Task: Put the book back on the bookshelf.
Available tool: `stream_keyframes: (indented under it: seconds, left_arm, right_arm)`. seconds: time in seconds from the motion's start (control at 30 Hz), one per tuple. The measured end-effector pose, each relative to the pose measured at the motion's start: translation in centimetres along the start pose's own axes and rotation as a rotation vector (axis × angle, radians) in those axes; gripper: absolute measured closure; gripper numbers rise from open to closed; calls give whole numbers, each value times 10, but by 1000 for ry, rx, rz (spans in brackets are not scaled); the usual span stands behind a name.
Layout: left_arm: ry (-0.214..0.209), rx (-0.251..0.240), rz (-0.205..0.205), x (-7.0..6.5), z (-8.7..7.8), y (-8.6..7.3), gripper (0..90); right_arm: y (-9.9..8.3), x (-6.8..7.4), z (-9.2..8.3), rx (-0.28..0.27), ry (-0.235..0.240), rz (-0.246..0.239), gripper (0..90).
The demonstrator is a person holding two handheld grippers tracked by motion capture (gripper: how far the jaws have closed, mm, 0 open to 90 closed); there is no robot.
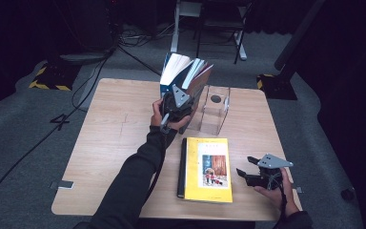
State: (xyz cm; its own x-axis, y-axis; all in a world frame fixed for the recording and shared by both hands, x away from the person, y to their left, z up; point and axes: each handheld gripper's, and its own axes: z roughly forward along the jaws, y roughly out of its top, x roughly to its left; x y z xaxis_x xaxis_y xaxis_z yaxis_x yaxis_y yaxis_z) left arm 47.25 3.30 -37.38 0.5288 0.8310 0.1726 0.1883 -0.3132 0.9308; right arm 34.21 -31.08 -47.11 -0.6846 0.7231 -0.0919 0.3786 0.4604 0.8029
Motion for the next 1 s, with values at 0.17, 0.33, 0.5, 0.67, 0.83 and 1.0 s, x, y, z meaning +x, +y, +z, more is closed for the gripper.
stream_keyframes:
  seconds: [0.17,0.33,0.5,0.67,0.83,1.0]
  left_arm:
    - [-22,-4,22,0,-8,0,480]
    - [-47,4,34,1,-15,-3,470]
    - [-66,16,59,1,-22,-9,463]
    - [-93,15,83,0,-31,-13,450]
    - [-112,25,111,-2,-41,-21,439]
    - [-129,40,132,-3,-50,-28,430]
  right_arm:
    - [0,1,1,4,7,-3,319]
    - [1,2,1,10,10,-7,319]
    - [2,3,0,1,26,5,319]
    - [3,4,0,9,36,0,319]
    - [3,5,0,10,40,2,319]
    - [5,6,0,9,48,-3,319]
